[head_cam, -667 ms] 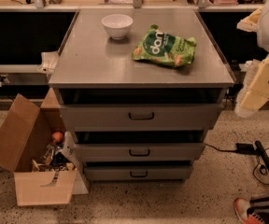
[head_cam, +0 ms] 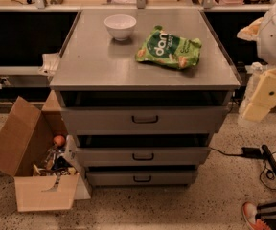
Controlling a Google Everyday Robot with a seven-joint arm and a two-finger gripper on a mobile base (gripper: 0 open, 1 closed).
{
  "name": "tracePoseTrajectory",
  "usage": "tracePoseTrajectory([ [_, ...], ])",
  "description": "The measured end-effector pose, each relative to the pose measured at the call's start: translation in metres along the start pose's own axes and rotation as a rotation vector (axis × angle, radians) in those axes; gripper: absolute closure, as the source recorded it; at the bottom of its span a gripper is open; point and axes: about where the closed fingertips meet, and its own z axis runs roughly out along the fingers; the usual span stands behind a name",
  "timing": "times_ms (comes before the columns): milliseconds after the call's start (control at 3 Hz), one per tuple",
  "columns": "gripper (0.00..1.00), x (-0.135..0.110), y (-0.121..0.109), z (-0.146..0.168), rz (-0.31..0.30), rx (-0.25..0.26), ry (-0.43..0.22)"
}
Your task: Open middle drawer
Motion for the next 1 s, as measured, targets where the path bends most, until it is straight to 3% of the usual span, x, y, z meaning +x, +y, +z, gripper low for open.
tracePoseTrajectory([
  [333, 0.00, -0.004, 0.032, 0.037, -0.046, -0.037, -0.046],
  [1000, 0.00, -0.018, 0.117, 0.156, -0.107, -0.235, -0.195],
])
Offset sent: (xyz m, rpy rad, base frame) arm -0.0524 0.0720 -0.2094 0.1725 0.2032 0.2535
